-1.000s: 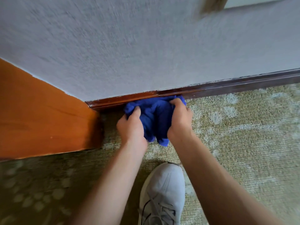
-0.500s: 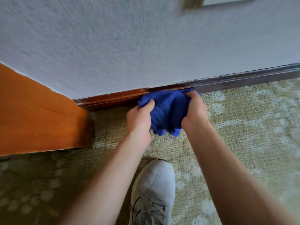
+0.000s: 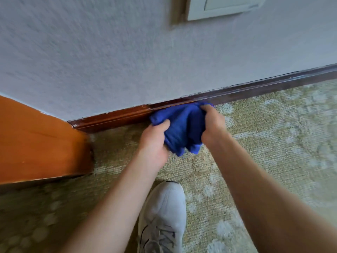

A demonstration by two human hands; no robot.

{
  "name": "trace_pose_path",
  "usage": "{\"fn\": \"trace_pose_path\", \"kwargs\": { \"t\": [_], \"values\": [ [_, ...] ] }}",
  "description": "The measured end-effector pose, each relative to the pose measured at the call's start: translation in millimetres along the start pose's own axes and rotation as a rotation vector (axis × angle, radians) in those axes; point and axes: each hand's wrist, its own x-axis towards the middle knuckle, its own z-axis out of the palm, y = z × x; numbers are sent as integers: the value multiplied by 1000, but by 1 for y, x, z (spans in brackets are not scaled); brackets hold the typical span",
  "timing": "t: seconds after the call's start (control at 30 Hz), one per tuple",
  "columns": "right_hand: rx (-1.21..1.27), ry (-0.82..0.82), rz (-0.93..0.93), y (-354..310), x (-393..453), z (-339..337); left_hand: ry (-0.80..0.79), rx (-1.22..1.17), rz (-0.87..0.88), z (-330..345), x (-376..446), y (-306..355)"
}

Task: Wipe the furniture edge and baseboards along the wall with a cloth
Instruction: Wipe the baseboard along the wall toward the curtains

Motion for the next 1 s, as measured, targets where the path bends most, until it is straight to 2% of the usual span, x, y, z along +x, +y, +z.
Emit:
{"fn": "trace_pose_path", "kwargs": {
  "t": [0.03,0.07,0.17,0.27,0.33,0.43,0.57,0.67,0.8,0.9,1.0],
  "values": [
    [22,43,-39,-7,11,-14,-70,10,40,17,-4,-8],
    [38,25,-68,-8,20,-22,-61,35,93,32,-7,-13],
    [-55,-51,-15,7,12,-12,144,31,139,35,-6,-13],
    [-274,-149,52,3,-36,16,342,-1,59,-6,-9,-7],
    [-430,-183,60,-13,-49,24,311,7,-7,-21,-7,-8],
    [-362,-133,123,-36,-50,20,172,88,-30,-23,-8,2],
    [-159,-74,237,-30,-31,0,222,211,-17,0,1,6],
    [-24,-123,239,-10,-11,-13,299,194,9,15,24,-11],
    [-43,-212,206,11,6,-20,254,174,173,18,23,-32],
    [-104,-261,217,-3,-3,-25,214,231,69,17,9,-24],
    [-231,-312,269,-25,-27,-46,324,333,17,18,-19,-10]
  ]
}}
